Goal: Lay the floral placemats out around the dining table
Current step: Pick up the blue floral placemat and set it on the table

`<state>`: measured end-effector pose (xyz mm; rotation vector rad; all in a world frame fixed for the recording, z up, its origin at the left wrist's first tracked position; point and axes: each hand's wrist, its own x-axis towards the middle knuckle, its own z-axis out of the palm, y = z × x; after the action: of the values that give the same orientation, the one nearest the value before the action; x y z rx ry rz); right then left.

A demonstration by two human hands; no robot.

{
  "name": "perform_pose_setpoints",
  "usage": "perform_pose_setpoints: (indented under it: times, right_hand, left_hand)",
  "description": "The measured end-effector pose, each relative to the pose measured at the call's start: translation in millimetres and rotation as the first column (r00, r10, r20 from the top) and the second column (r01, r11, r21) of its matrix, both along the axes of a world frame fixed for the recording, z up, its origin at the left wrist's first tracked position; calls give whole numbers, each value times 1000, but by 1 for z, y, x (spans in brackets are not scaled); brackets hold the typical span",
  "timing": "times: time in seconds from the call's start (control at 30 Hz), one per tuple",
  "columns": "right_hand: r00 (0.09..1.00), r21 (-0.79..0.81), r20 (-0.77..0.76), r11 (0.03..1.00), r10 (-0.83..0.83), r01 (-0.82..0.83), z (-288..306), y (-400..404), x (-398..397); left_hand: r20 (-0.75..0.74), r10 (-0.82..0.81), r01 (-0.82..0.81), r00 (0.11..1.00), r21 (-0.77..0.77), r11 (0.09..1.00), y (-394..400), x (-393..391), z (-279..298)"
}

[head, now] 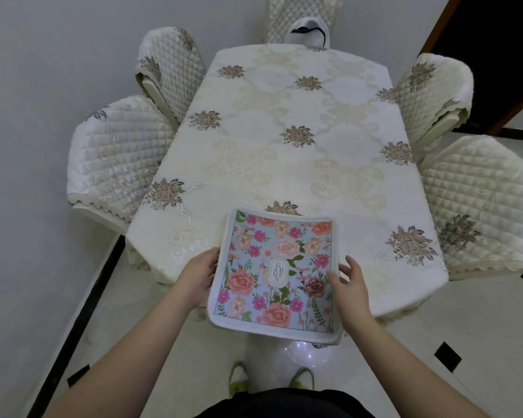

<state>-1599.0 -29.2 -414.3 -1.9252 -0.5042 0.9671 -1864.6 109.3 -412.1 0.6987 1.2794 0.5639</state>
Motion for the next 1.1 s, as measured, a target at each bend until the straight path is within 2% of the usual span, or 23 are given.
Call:
perform_pose_setpoints:
  times: [0.1,0.23,0.33,0.47,0.73,1.1]
  right_hand:
    - [990,-51,-127,996,65,-72,-1,1,2]
    - [992,-50,-97,995,84,-89,3,0,4]
    - [994,4,-95,998,61,-61,15,-2,4]
    - [994,69,-112,998,-2,10,35,-9,10]
    - [958,166,-229,964,-169,210,69,-46,25]
    - [911,228,-261,897,-319,379,92,-126,72]
  left_hand:
    - [15,-76,76,997,-9,997,4,-2,-2]
    - [-144,-162,176,976,92,980,4,-2,-5]
    - [-175,-142,171,974,162,972,6,-1,3]
    - [-113,-137,160,984,221,962,12,1,21]
    - [-164,-241,287,956,383,878,13,34,65]
    - [-119,-401,413,909,399,819,-22,116,99]
